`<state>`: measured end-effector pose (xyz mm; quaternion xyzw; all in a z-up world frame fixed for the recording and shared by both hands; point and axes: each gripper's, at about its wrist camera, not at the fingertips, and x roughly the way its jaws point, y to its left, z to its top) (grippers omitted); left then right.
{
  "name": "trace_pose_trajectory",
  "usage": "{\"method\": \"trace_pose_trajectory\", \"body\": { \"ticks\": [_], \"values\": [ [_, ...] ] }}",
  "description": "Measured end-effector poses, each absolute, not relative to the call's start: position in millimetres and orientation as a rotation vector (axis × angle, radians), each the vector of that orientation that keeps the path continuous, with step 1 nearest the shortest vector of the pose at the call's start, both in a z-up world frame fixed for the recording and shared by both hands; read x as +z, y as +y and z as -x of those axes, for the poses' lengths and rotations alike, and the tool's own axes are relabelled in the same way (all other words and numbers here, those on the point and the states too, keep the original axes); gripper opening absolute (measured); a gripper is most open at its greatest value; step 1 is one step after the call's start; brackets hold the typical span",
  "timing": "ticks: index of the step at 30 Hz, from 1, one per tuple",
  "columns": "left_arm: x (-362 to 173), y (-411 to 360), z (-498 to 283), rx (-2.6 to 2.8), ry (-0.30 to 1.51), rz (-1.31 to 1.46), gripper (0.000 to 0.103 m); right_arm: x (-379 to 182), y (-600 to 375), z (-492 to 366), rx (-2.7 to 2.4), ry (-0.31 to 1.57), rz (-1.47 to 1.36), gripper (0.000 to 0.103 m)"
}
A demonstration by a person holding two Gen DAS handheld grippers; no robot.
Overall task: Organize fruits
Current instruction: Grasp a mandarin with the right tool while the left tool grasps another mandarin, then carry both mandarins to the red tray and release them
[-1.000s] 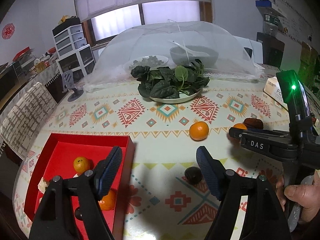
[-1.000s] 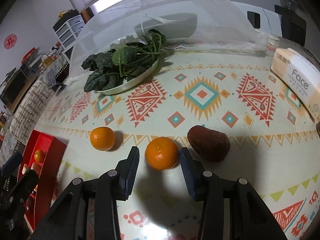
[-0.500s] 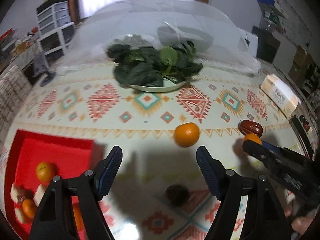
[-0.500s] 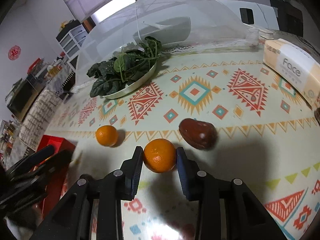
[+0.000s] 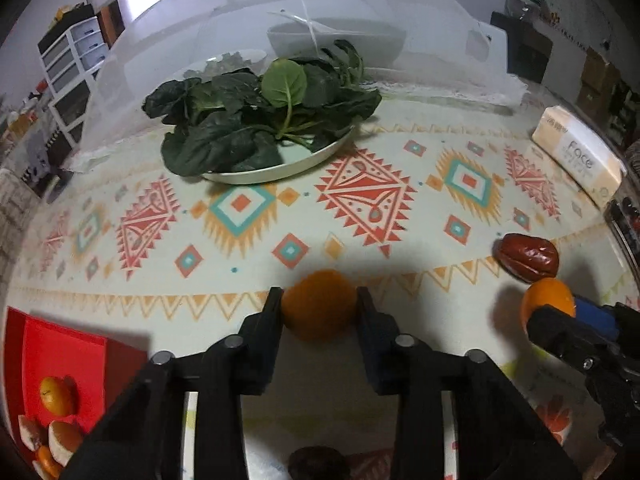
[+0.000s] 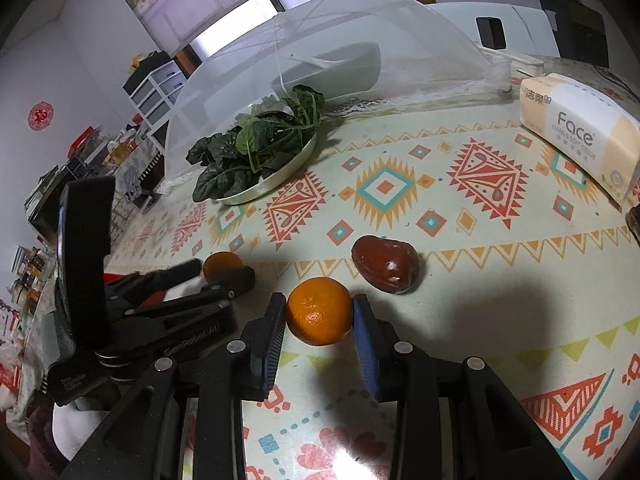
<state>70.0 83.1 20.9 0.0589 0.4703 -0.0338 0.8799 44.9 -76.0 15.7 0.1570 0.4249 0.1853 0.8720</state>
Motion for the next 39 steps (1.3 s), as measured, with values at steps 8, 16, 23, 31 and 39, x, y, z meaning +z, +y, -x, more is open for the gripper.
{"method": "trace_pose_trajectory", "body": {
  "ticks": [8, 16, 23, 31, 39],
  "values": [
    [52, 100, -37, -0.093, 0.923, -0.034, 0.034, 16, -75, -44, 0.381, 0.875, -0.320, 0.037],
    [100, 151, 34, -0.079, 0.801, 0.094, 0.034, 26, -60, -35, 0.394, 0.849, -0.277, 0.037],
    [117, 225, 86, 0.028, 0.722, 0.232, 0.034, 62, -12, -3, 0.518, 0.814, -0.207, 0.037],
    [94, 295, 125, 0.154, 0.715, 0.328, 0.034, 75, 70, 23, 0.670, 0.843, -0.122, 0.037],
    [70, 336, 145, 0.208, 0.736, 0.391, 0.034, 61, 149, 42, 0.766, 0.906, -0.009, 0.037]
  ]
}}
